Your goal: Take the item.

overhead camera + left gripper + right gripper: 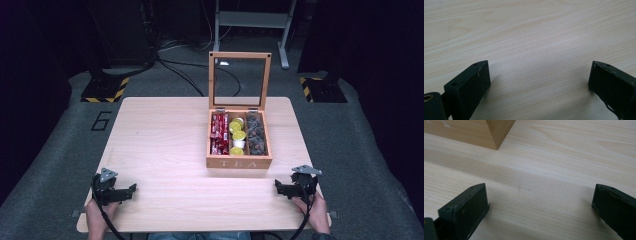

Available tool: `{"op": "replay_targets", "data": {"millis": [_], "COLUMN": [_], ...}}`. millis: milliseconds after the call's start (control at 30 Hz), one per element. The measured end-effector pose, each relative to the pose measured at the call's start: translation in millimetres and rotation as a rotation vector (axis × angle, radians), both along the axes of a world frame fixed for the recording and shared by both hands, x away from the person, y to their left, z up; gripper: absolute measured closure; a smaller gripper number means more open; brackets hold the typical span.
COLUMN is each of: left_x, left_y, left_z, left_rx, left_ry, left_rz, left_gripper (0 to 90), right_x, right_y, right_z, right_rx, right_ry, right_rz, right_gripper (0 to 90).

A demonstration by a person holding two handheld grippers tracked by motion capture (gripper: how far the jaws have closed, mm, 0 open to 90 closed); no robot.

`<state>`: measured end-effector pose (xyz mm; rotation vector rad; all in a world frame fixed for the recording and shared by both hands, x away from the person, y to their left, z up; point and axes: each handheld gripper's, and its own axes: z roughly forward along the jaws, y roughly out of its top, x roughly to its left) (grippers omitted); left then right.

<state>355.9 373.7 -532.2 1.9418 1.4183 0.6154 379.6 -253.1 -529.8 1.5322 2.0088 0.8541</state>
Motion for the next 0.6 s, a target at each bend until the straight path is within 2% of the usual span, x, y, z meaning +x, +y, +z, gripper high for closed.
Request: {"op": "replay_targets", "data": {"millis": [33,100,233,500,600], "left_x": [0.0,0.0,0.8,1.6,3.0], "left_y": [0.2,1.5,2.4,3.0,2.8], "left_z": [0.1,1.1,0.4,0.1,1.2], "left_rx": [0.001,0.004,0.002,0.005,0.007], "left_ry": [0.0,0.014,0.004,-0.001,0.013], "left_rz": [-0.001,-0.011,0.002,0.008,0.004], "left_gripper": [3.8,3.8,3.8,3.6,3.6], "right_x": [0.0,2.1,3.0,4.4,4.8], "right_y": [0.9,-1.1,-2.2,-0.9,-0.9], "right_z": [-0.1,0.1,-0.1,0.4,0.6], "right_rx": [0.005,-0.007,-0.006,-0.002,-0.007], "right_ry": [0.0,-0.001,-0.001,0.003,0.006], "right_rz": [-0.002,0.041,0.054,0.052,0.054], "right_gripper": [0.0,0.0,0.0,0.0,0.0]}}
